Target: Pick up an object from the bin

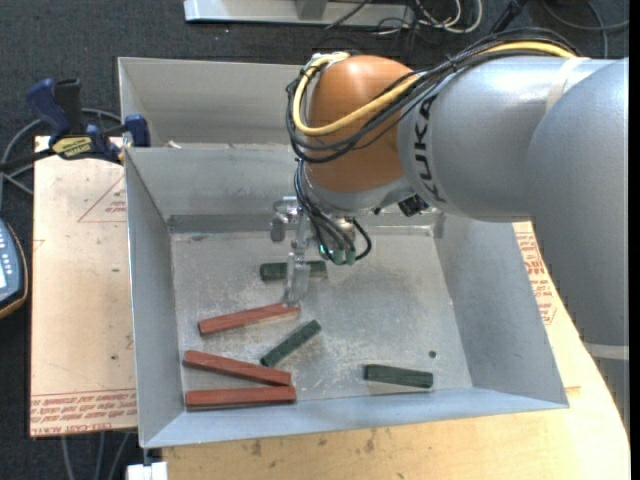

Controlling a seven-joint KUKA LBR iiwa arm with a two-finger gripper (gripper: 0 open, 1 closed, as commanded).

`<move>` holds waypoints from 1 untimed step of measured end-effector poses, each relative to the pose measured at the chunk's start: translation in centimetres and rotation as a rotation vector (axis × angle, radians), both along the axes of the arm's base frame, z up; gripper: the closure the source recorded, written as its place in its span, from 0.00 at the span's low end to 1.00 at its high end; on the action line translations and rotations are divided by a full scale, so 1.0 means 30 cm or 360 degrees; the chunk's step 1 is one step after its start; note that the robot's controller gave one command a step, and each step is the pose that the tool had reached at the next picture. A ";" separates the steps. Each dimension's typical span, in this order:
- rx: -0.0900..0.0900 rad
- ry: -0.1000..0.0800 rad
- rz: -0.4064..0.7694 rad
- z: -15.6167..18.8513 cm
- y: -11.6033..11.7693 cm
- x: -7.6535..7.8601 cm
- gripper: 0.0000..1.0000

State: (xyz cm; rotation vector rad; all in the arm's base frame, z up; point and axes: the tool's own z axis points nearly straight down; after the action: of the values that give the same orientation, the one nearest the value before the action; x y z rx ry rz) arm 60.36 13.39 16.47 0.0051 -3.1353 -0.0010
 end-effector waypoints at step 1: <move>0.0001 -0.0008 0.0153 -0.332 0.040 0.160 0.00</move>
Offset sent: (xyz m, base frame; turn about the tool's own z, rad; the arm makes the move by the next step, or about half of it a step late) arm 0.0487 0.0113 -0.0947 -0.0964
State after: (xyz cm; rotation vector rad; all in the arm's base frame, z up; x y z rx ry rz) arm 65.17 14.60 6.50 0.1562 -3.1366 -0.0015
